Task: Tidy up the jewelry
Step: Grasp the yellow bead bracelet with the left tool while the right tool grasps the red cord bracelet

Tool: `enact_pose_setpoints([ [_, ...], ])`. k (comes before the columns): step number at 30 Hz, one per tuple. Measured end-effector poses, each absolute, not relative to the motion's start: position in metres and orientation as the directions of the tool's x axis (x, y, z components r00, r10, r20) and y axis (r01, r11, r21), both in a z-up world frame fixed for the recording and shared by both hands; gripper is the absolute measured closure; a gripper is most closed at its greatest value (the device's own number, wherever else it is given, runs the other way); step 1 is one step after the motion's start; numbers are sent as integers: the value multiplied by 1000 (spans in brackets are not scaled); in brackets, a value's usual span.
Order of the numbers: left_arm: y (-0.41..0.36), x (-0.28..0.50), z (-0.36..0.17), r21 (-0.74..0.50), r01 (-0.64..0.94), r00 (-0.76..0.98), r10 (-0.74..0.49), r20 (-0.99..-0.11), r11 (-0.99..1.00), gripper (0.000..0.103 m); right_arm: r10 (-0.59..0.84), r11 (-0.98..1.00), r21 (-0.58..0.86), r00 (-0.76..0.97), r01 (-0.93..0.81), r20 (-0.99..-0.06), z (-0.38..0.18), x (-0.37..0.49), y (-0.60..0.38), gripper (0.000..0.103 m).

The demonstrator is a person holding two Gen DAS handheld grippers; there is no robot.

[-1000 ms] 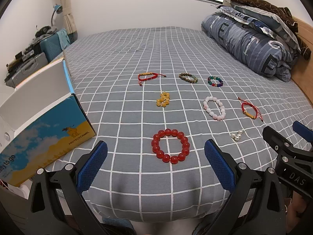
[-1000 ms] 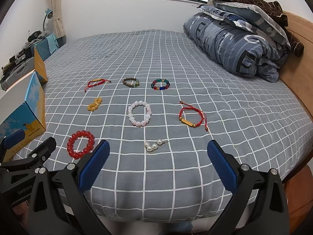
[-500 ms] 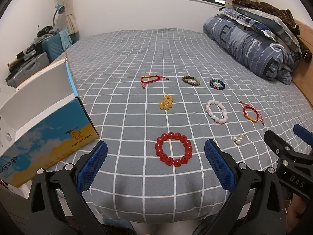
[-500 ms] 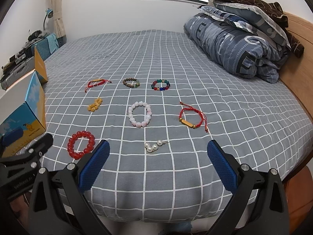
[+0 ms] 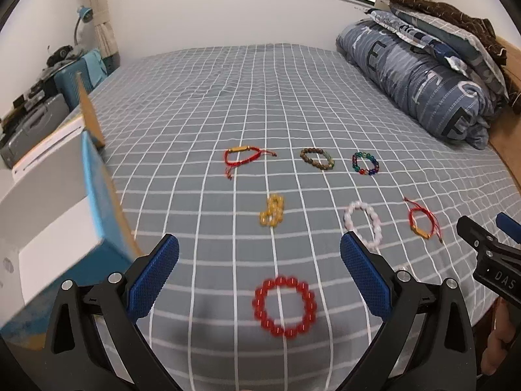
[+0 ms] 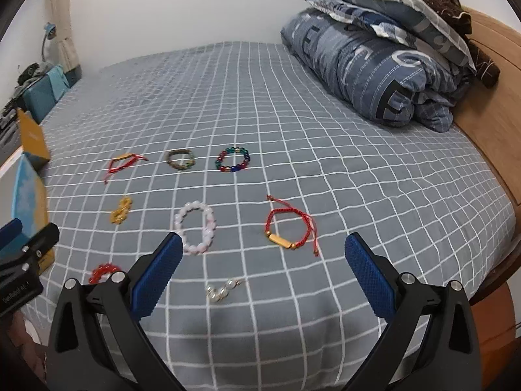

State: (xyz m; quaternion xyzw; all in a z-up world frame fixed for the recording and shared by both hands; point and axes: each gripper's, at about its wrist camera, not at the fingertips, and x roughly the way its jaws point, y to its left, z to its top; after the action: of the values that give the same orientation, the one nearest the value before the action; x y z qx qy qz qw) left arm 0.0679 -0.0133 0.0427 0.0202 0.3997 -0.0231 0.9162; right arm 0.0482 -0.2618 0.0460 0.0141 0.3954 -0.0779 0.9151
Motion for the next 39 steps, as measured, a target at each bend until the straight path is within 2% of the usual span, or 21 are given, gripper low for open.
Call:
enact_pose_setpoints([
  [8,-27,133,10,38,99,614,-31,-789,994,6,-149,984,-58,611,166,-778,16,107,-281,7],
  [23,-22,200,-60,48,103,501,-11,-865,994,6,-124,983,-41,482,180,-867,-61,160,-309,7],
  [25,-24,203,-67,48,121,493,-18,-870,992,7,-117,983,-36,468,178,-876,-68,163,-312,16],
  [29,-22,204,-73,45,125,485,-22,-874,991,12,-93,985,-18,441,171,-893,-79,167,-315,21],
  [31,-20,203,-72,37,126,482,-29,-875,991,22,-94,985,-19,438,173,-894,-78,165,-313,35],
  [38,-21,199,-72,69,112,485,6,-875,991,50,-119,980,-36,435,194,-893,-75,159,-311,66],
  [39,-21,197,-71,65,116,485,0,-874,991,61,-120,980,-37,435,195,-892,-74,159,-313,71],
])
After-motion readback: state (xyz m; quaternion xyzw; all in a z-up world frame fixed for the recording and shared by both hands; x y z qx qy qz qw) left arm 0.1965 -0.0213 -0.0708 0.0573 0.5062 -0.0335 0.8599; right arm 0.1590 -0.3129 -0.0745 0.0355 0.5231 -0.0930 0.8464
